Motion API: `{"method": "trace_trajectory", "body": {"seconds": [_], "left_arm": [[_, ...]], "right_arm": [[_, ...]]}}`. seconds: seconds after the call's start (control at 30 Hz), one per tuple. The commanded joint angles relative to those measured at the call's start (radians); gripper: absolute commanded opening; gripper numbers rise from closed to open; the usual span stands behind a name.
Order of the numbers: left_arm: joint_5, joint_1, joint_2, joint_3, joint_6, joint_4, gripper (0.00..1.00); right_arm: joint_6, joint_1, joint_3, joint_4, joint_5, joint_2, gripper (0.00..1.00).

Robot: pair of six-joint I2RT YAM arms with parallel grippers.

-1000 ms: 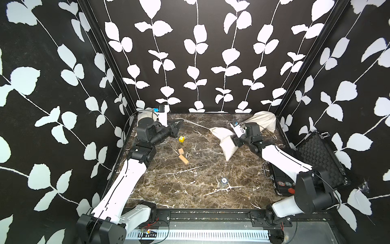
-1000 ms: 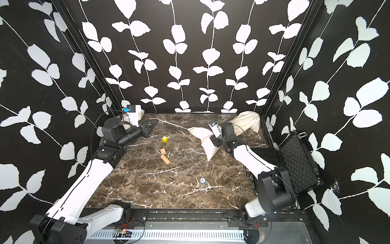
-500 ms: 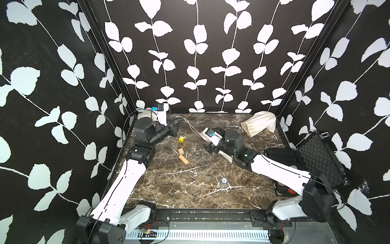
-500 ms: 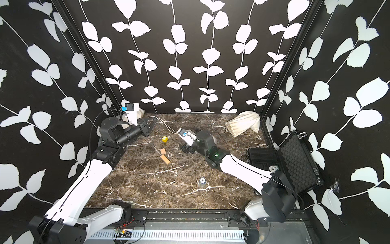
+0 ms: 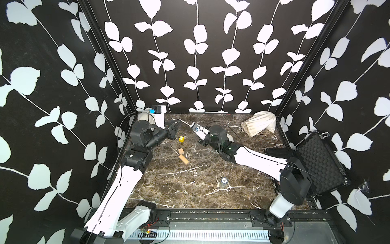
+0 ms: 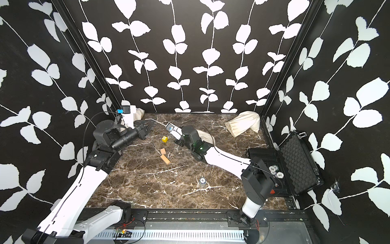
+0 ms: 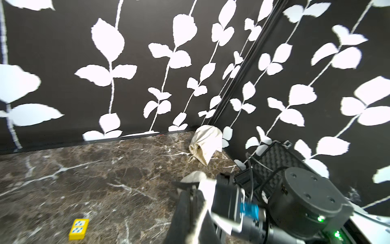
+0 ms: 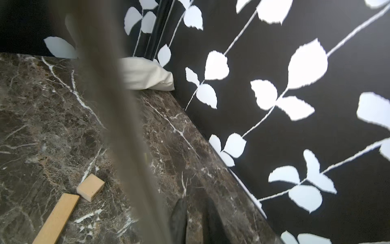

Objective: Close the soil bag
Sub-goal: Frap the soil bag at the center of the board.

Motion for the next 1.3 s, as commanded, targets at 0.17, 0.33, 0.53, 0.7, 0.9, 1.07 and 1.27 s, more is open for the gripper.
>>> {"method": "trace_trajectory", "body": {"seconds": [0.17, 0.33, 0.53, 0.7, 0.9, 1.07, 1.27], "left_arm": [[-0.117, 0.044, -0.081, 0.053, 0.022, -0.014, 0.0], [-0.142, 0.103, -0.085, 0.067, 0.018, -0.032, 0.0], [-0.126, 0.151, -0.062, 0.138, 0.014, -0.042, 0.0], [-0.115, 0.151, -0.056, 0.13, 0.005, -0.02, 0.0], [-0.143, 0.152, -0.072, 0.027, -0.021, 0.022, 0.0], [-0.101, 0.15, -0.041, -0.019, -0.002, 0.038, 0.0], [-0.088, -0.004, 0.063, -0.1, 0.105, 0.142, 0.08]], "right_arm": [[0.045, -0.22, -0.226, -0.135, 0.144, -0.059, 0.09], [0.033, -0.354, -0.289, -0.197, 0.154, -0.153, 0.1], [-0.066, -0.494, -0.196, -0.329, 0.221, -0.274, 0.11], [-0.104, -0.524, -0.111, -0.373, 0.286, -0.35, 0.12], [0.017, -0.54, -0.169, -0.374, 0.268, -0.277, 0.1], [0.127, -0.528, -0.256, -0.32, 0.08, -0.263, 0.01], [0.179, -0.477, -0.283, -0.223, -0.198, -0.357, 0.0]]}}
